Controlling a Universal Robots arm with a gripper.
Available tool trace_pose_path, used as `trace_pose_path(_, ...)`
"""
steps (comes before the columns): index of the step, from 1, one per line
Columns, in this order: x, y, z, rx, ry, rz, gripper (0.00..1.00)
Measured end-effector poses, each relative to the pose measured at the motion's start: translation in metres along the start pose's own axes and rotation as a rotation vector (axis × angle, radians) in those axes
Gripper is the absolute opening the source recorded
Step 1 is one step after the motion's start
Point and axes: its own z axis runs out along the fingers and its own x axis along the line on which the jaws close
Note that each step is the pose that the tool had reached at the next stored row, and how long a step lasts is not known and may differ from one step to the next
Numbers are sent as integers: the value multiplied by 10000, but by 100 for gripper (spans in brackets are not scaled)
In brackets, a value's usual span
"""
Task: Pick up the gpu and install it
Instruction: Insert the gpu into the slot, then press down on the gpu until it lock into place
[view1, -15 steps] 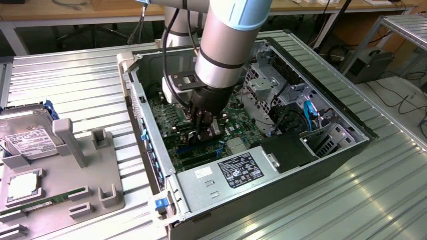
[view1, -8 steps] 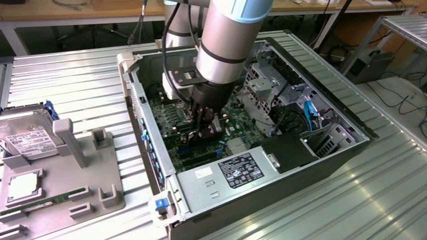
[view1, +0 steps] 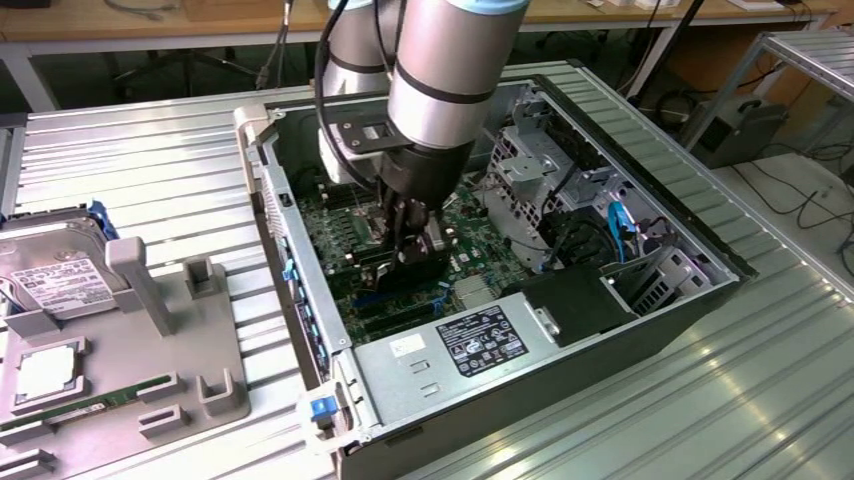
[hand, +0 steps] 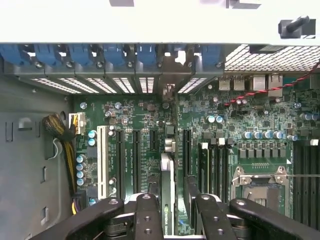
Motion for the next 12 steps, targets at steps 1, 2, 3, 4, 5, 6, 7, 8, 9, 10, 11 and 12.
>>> trace_pose_path(1,-4,11,0,10,2,0,34)
trace_pose_path(2,-11,23,1,14,2,1,34)
trace_pose_path(3,-21,32,2,16,6,0,33)
trace_pose_path(4,-36,43,3,16,16,1,25)
trace_pose_path(5,-46,49,4,15,24,1,19)
trace_pose_path(6,-55,53,4,16,28,2,13)
trace_pose_path(7,-63,57,6,17,31,2,11)
trace_pose_path(8,-64,57,9,17,31,0,11)
trace_pose_path(9,-66,60,23,17,32,1,11)
trace_pose_path(10,-65,63,32,17,32,2,11)
trace_pose_path(11,-65,67,37,16,33,2,11)
trace_pose_path(12,-65,72,49,17,32,2,11)
